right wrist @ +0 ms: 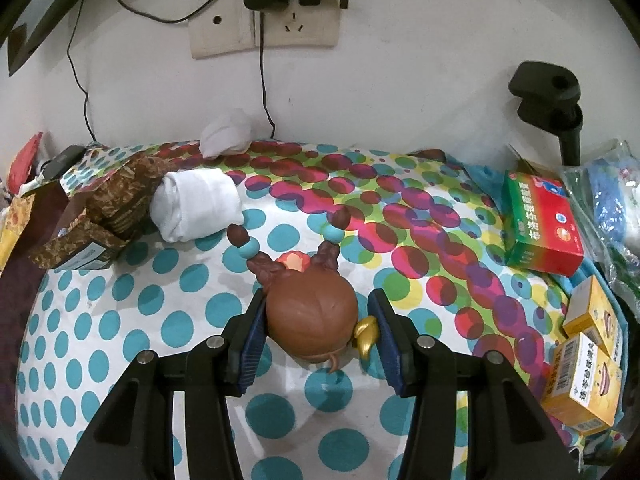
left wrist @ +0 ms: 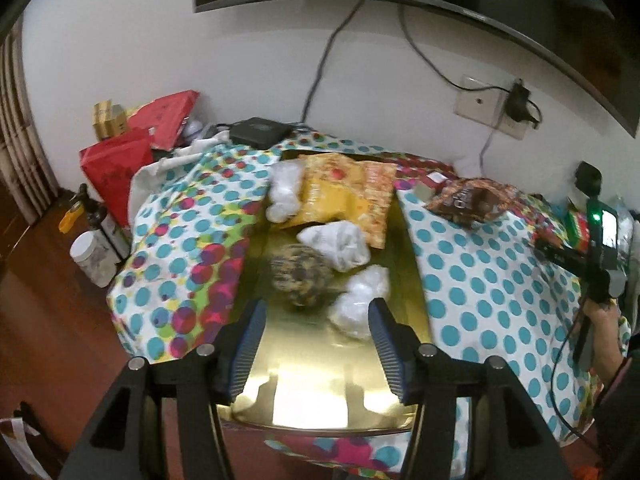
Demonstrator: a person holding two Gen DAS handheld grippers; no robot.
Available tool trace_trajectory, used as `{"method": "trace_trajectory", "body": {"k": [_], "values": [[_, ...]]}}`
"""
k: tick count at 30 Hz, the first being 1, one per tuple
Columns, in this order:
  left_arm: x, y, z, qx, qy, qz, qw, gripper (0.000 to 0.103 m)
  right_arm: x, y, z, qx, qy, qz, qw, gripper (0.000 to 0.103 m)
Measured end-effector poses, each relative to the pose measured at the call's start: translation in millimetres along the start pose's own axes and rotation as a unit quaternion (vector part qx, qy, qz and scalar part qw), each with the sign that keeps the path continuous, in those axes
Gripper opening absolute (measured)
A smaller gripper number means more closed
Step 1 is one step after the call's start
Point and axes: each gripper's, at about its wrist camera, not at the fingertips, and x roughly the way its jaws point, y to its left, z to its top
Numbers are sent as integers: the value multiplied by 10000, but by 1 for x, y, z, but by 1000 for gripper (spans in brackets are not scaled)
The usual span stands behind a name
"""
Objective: Organize objects
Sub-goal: 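Carry the reindeer figurine with the right gripper into the tray and release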
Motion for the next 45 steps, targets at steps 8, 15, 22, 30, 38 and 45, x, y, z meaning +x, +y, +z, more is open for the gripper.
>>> {"method": "trace_trajectory", "body": {"k": [8, 15, 22, 30, 38, 45], "values": [[4, 39, -3, -414, 12, 30, 9991, 56, -35, 19, -6, 6, -157, 264, 9995, 47], [11, 49, -6, -583, 85, -201, 9981, 57, -93, 97, 15, -568, -570, 1219, 9893, 48], [8, 69, -7, -743, 53, -200, 9970, 57, -106, 197, 14, -1266, -275, 2134, 9683, 48], [7, 98, -8, -1025, 48, -101, 9947, 57, -84, 290, 6, -1943, 143, 2365, 9519, 48], [17, 105, -9, -1162, 192, -141, 9929, 57, -55, 320, 1, -1983, 492, 2297, 9516, 48], [17, 85, 0, -1007, 187, -242, 9945, 57, -71, 302, -1, -1797, 271, 2572, 9491, 80]]}}
